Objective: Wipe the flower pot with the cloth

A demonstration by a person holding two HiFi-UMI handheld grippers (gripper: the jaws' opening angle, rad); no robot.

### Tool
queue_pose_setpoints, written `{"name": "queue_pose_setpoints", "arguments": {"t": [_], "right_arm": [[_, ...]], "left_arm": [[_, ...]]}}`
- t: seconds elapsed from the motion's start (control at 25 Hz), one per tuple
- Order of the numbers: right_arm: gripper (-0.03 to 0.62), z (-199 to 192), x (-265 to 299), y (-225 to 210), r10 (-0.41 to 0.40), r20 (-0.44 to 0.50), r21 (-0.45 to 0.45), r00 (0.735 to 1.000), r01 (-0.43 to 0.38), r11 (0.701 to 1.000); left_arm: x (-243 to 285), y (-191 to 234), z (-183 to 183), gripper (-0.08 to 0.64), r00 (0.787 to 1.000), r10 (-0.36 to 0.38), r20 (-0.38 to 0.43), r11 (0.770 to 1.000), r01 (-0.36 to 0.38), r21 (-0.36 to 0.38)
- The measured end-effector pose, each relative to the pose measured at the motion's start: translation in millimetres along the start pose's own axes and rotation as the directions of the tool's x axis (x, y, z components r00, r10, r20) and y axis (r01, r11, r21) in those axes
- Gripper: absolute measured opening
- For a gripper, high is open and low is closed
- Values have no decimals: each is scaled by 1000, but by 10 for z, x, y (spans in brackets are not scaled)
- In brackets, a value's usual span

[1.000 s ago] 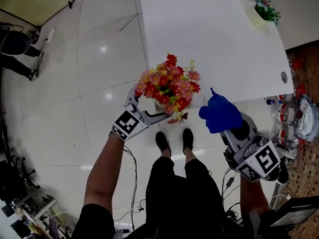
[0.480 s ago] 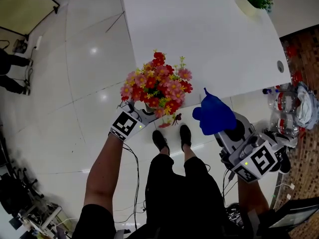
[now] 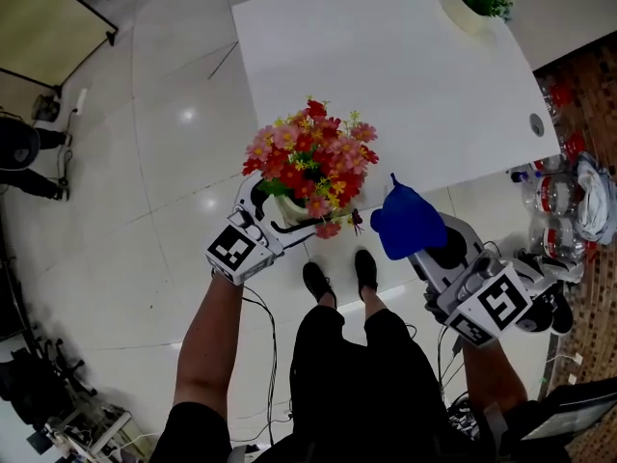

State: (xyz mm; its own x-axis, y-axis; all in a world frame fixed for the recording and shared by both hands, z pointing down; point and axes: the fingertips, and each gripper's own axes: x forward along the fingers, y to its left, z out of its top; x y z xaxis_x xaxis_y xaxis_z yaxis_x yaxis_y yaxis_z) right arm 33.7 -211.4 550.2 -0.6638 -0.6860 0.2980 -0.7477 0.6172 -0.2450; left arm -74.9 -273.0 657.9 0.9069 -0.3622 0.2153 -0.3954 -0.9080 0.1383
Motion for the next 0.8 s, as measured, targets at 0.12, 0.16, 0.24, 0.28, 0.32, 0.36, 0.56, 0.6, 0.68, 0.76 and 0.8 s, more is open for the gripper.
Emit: {"name": "queue_pose_setpoints", "arguments": {"t": [0.12,0.16,0.24,0.28,0.32,0.36,0.56,0.6,0.68,0.76,0.8], "right_arm": [[60,7,-17,-20,-5,-1,10,1000,5,1000],[60,-2,-25,-17,-5,-1,15,1000,5,1000],[60,-2,-46,2,2,1,25,1000,-2,1000],[60,16,-55,15,9,3,27,1000,-9,1000],[60,45,-60,28,17,6,26,1000,-18,1000],[60,80,-61,44,26,10,23,1000,-27,999],[60,345,-55,196,85,36,-14,996,-84,996],[60,431,-61,266,105,45,-26,993,-104,994],[60,664,-84,424,151,75,-59,986,-147,987],[60,961,-122,579,199,108,-99,974,-189,977],[60,1108,-156,663,222,121,-119,968,-208,971]], "left_arm": [[-8,17,22,514,1000,8,3,1000,-8,10],[-23,13,30,514,1000,6,8,1000,-6,8],[-67,-16,89,514,999,1,35,1000,0,-15],[-91,-32,149,514,998,2,57,999,0,-36],[-119,-43,226,514,997,5,83,998,0,-57],[-151,-50,319,514,994,9,111,997,-1,-75],[-406,-145,984,512,957,12,291,995,18,-102],[-483,-201,1155,512,943,2,332,995,31,-96],[-635,-353,1524,512,921,-25,388,996,58,-71],[-758,-502,1837,512,925,-45,378,998,60,-29],[-813,-579,1972,512,933,-51,357,998,57,-7]]}}
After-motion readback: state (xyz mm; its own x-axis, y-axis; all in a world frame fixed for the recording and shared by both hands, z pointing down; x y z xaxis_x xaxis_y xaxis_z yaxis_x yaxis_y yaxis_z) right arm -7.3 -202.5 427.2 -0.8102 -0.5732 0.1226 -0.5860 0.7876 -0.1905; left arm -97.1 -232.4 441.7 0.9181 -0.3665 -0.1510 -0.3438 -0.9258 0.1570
